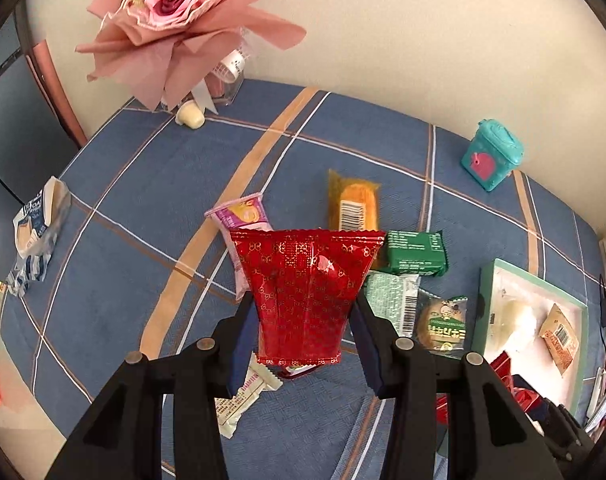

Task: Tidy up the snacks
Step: 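Carry both red packs into the white tray and open both tools, then move both tools back over the remaining snacks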

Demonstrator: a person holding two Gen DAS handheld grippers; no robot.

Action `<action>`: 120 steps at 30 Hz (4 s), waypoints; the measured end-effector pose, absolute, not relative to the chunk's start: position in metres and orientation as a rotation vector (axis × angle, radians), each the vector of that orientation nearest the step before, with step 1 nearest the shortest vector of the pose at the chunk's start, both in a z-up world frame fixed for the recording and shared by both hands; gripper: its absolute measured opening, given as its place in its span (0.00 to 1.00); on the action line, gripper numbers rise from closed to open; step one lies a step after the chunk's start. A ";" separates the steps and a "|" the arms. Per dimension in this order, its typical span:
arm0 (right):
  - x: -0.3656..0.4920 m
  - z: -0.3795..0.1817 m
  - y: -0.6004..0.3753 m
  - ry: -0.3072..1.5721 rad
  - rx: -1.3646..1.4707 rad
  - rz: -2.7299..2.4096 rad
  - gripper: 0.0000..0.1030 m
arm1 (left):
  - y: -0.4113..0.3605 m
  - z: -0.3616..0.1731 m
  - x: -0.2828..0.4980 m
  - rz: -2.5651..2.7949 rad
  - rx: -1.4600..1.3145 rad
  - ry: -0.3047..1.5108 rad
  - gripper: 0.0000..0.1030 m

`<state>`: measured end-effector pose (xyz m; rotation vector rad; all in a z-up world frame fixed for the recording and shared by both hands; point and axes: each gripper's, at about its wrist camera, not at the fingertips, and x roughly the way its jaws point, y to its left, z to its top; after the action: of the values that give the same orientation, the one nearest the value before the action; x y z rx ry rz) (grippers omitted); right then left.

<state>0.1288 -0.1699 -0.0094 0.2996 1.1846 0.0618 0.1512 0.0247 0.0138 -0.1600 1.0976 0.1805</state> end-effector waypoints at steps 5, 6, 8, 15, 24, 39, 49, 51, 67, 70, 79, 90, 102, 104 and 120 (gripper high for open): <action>0.129 -0.007 -0.198 1.170 0.352 0.010 0.63 | 0.003 0.022 0.149 0.158 -0.117 1.084 0.46; 0.128 -0.007 -0.204 1.168 0.366 0.001 0.63 | -0.003 0.023 0.149 0.152 -0.100 1.082 0.46; 0.127 -0.007 -0.219 1.163 0.396 -0.025 0.63 | -0.017 0.024 0.149 0.131 -0.069 1.078 0.46; 0.119 -0.008 -0.274 1.146 0.491 -0.133 0.63 | -0.069 0.027 0.144 0.031 0.017 1.076 0.46; 0.102 -0.012 -0.350 1.121 0.593 -0.294 0.63 | -0.146 0.024 0.126 -0.132 0.136 1.080 0.46; 0.082 -0.019 -0.411 1.111 0.672 -0.415 0.63 | -0.207 0.007 0.108 -0.240 0.264 1.117 0.46; 0.089 -0.027 -0.402 1.147 0.646 -0.384 0.63 | -0.214 -0.006 0.108 -0.250 0.298 1.150 0.46; 0.091 -0.031 -0.401 1.162 0.640 -0.381 0.63 | -0.214 -0.009 0.108 -0.259 0.286 1.165 0.46; 0.097 -0.052 -0.393 1.232 0.619 -0.368 0.64 | -0.211 -0.029 0.115 -0.254 0.245 1.244 0.49; 0.100 -0.053 -0.393 1.237 0.618 -0.367 0.64 | -0.209 -0.030 0.116 -0.240 0.238 1.248 0.55; 0.105 -0.054 -0.389 1.238 0.601 -0.348 0.66 | -0.196 -0.030 0.123 -0.204 0.189 1.249 0.65; 0.109 -0.048 -0.375 1.227 0.536 -0.325 0.77 | -0.149 -0.026 0.141 -0.062 0.010 1.248 0.65; 0.113 -0.029 -0.337 1.189 0.383 -0.261 0.98 | -0.079 -0.017 0.150 0.112 -0.173 1.217 0.68; 0.113 -0.026 -0.330 1.181 0.355 -0.251 0.98 | -0.070 -0.016 0.150 0.128 -0.191 1.217 0.68; 0.116 -0.016 -0.294 1.145 0.261 -0.200 1.00 | -0.051 -0.024 0.152 0.163 -0.191 1.231 0.87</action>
<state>0.1158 -0.2937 -0.0157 0.2610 1.1446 -0.1999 0.1522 -0.0512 -0.0243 -0.1908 1.2311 0.1634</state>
